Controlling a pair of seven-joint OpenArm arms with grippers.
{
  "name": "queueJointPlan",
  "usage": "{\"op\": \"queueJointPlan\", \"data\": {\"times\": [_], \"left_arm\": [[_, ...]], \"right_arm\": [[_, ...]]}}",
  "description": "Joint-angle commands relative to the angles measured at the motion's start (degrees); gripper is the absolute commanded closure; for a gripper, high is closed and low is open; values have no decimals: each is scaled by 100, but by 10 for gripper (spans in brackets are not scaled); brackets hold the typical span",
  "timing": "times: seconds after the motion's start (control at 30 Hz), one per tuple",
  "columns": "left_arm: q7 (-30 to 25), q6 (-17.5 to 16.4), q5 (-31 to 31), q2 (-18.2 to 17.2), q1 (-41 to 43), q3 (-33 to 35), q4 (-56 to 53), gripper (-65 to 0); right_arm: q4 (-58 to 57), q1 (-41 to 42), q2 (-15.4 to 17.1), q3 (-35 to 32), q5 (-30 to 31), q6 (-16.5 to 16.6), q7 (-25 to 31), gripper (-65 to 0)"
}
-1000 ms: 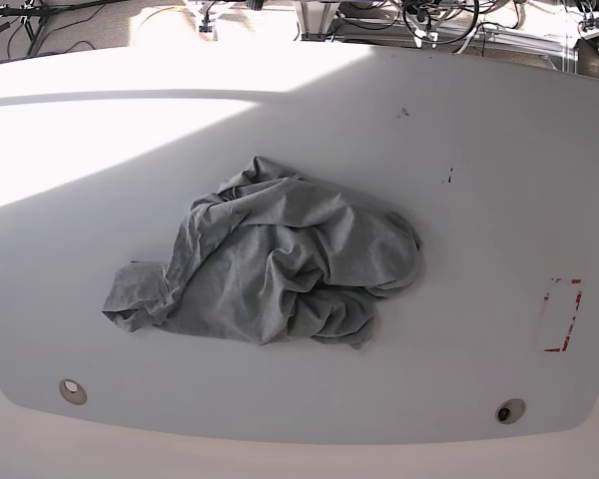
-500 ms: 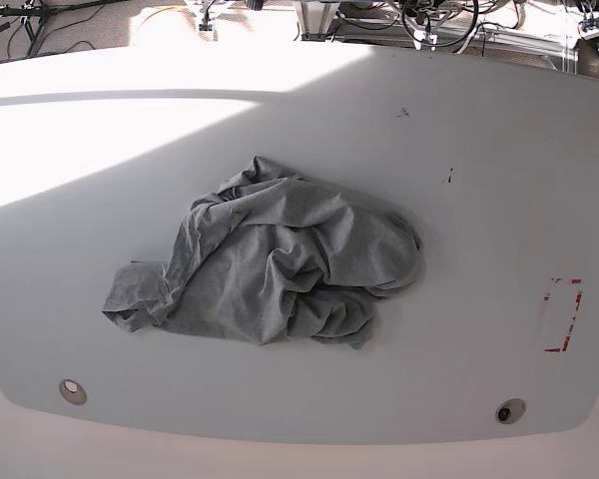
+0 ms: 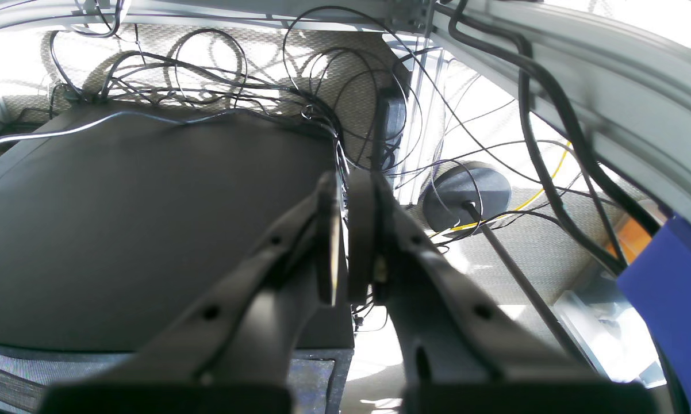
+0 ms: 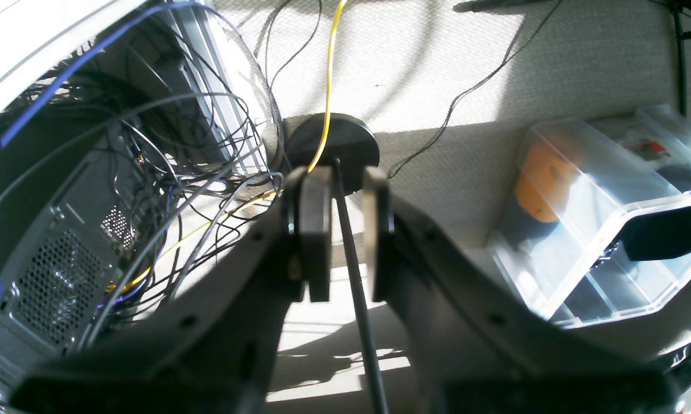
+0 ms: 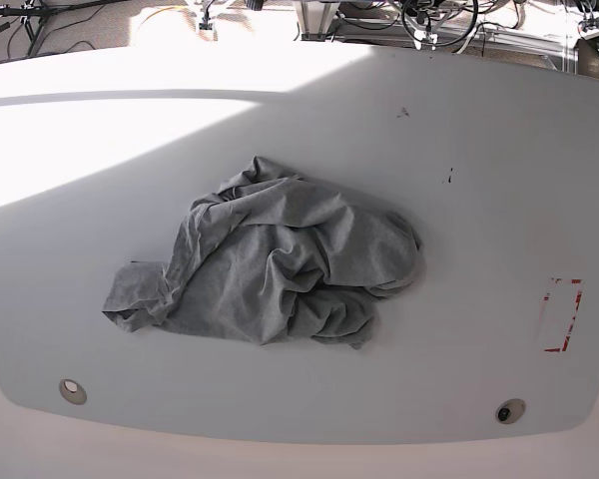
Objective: Fold the T-shirt properly
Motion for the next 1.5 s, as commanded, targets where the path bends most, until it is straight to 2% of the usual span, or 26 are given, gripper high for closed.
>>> {"op": "queueJointPlan", "data": {"times": [0.0, 1.47], "left_arm": [[-18, -6, 42, -19, 22, 3, 11, -18], [-6, -12, 53, -23, 66, 9, 123, -19]], "right_arm": [[-12, -34, 12, -6, 0, -20, -16, -87], [34, -140, 39, -6, -16, 2, -45, -90]]}}
